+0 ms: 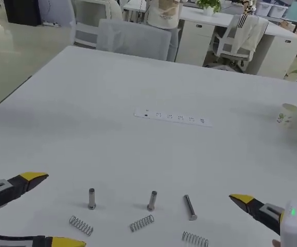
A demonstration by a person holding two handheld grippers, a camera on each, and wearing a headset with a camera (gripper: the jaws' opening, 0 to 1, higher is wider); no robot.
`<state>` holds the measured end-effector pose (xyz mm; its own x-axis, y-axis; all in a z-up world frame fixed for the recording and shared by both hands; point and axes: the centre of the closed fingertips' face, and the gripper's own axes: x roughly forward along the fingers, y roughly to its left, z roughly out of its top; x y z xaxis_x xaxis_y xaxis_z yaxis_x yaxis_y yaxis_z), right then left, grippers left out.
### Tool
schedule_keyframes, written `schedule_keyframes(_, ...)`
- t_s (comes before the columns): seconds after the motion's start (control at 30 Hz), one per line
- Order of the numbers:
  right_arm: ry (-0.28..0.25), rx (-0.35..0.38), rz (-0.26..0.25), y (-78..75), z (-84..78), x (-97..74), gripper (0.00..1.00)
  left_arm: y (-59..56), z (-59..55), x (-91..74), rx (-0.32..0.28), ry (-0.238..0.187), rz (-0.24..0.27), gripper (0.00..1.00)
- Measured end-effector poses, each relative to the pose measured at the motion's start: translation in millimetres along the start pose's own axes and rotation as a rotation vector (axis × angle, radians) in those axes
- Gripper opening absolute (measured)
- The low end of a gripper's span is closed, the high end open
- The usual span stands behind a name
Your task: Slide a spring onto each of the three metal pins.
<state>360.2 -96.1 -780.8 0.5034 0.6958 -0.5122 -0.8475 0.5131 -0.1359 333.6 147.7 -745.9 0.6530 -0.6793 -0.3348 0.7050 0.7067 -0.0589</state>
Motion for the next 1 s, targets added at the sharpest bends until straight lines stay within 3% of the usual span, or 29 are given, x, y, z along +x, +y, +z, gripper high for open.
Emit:
schedule_keyframes(0.73,0.003,0.008,0.01,0.1,-0.4,2.0,0.86,-0.9,-4.5,2.4,-0.009,0.004,-0.002,0.92)
schedule_keyframes(1.0,-0.015,0.013,0.017,-5.2,11.7,8.2,0.84,-1.3,-6.5,3.6,-0.015,0.008,-0.006,0.92)
